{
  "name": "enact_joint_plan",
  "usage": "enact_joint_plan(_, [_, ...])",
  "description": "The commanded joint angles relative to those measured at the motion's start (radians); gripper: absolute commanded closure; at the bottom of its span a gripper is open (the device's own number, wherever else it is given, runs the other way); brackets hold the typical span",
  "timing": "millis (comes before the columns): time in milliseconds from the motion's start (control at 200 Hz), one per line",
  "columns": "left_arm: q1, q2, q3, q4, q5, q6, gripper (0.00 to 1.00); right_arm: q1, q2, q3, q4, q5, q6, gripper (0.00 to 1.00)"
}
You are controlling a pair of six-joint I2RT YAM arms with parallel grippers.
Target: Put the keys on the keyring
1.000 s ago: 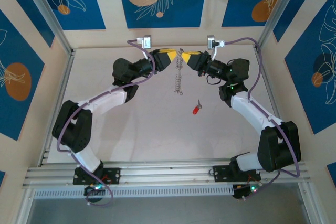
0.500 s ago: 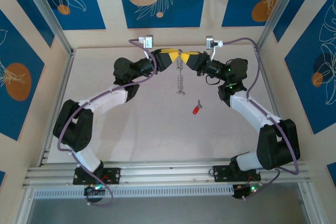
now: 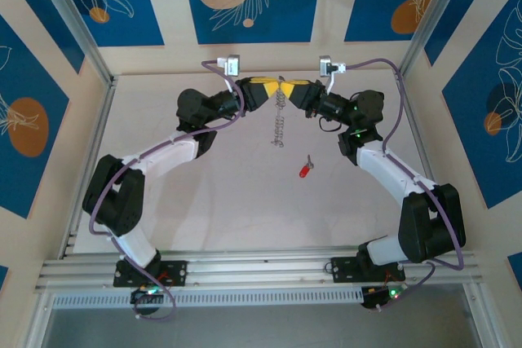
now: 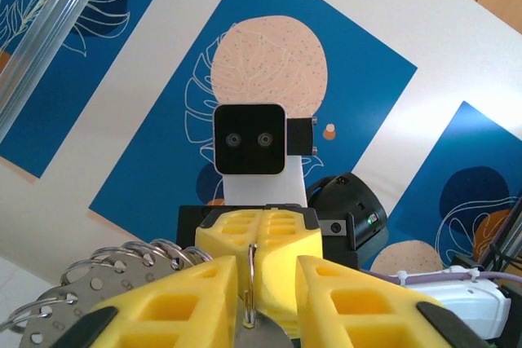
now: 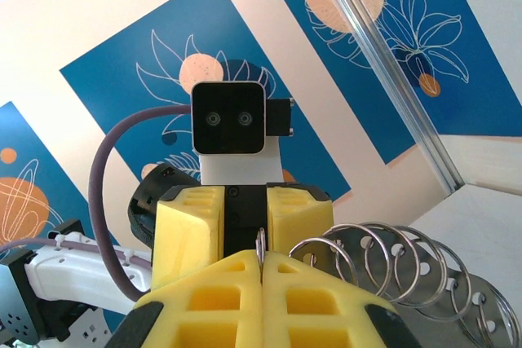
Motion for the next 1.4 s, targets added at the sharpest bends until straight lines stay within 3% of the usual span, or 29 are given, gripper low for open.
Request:
enact_joint_plan(0, [-0.009, 0.001, 0.021, 0.001, 0.038, 0.036, 0.83, -0.001, -0.008, 0.012, 0.029, 0.031, 0.004, 1.00])
enact_joint_plan(125, [-0.013, 0.003, 0.028, -0.018, 0.049, 0.051, 0.88, 0.000, -0.007, 0.013, 0.028, 0.028, 0.005, 1.00])
enact_joint_plan(495, [-0.020, 0.006, 0.054, -0.057, 0.056, 0.087, 0.89, 0.004, -0.008, 0.012, 0.021, 0.020, 0.003, 1.00])
enact_joint_plan(625, [-0.026, 0.006, 0.070, -0.087, 0.068, 0.115, 1.00, 0.007, -0.007, 0.017, 0.014, 0.010, 0.000, 1.00])
enact_joint_plan(850, [-0.033, -0.010, 0.075, -0.135, 0.081, 0.175, 1.00, 0.004, -0.019, 0.026, -0.018, 0.005, -0.001, 1.00])
enact_joint_plan(1005, [-0.034, -0.044, 0.052, -0.168, 0.062, 0.246, 1.00, -0.026, -0.055, 0.017, -0.039, 0.014, 0.019, 0.65])
enact_joint_plan(1070, [-0.033, -0.060, 0.041, -0.189, 0.051, 0.280, 1.00, -0.048, -0.090, 0.006, -0.062, 0.014, 0.019, 0.57])
enact_joint_plan(1395, [-0.033, -0.170, -0.017, -0.216, 0.000, 0.435, 1.00, -0.142, -0.383, -0.081, -0.485, 0.103, -0.137, 0.49])
